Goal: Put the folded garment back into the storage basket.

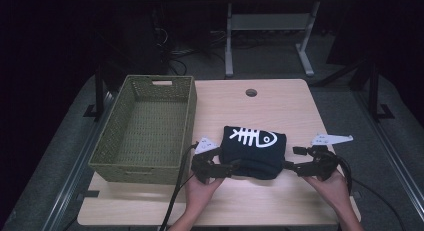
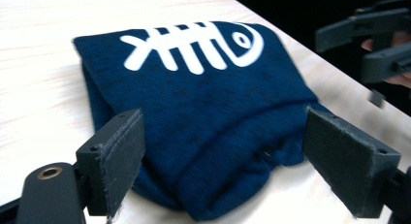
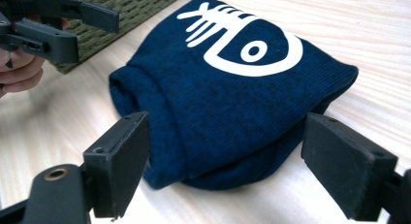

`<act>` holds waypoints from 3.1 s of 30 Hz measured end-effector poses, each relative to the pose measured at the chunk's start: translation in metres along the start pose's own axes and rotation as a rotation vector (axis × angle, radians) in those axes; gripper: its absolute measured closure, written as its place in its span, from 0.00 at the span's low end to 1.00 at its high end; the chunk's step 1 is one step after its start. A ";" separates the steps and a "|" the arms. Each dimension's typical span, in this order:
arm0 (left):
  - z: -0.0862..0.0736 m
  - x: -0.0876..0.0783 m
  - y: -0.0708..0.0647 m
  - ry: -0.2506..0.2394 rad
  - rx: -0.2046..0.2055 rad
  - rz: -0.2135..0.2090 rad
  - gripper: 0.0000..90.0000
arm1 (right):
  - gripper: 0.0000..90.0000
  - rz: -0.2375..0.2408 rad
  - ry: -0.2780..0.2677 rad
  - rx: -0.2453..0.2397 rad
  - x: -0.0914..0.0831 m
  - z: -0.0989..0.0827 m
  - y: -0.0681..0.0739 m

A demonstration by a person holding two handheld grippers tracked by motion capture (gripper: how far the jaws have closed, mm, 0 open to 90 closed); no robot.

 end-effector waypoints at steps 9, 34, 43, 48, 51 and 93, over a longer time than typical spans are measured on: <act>0.004 0.022 0.018 0.026 -0.083 0.056 0.17 | 0.19 -0.013 0.030 0.067 0.018 0.007 -0.021; 0.002 0.050 0.043 0.103 -0.232 0.104 0.33 | 0.44 -0.031 0.113 0.188 0.062 0.000 -0.042; 0.001 0.048 0.046 0.125 -0.231 0.169 0.29 | 0.59 -0.069 0.117 0.185 0.066 0.000 -0.039; 0.000 0.050 0.044 0.125 -0.239 0.164 0.31 | 0.61 -0.091 0.122 0.170 0.067 0.001 -0.037; 0.000 0.052 0.041 0.127 -0.237 0.150 0.45 | 0.68 -0.086 0.123 0.178 0.069 0.001 -0.036; 0.065 0.006 0.004 0.067 -0.109 0.060 0.81 | 0.85 -0.076 0.031 0.139 0.018 0.055 -0.003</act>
Point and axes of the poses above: each handheld gripper's, and its own axes: x roughly forward along the jaws, z roughly out of its top, y roughly to its left, the point moved 3 cm from there along x, roughly forward along the jaws, and after that the axes turned 2 degrees about -y, right-handed, at the moved point
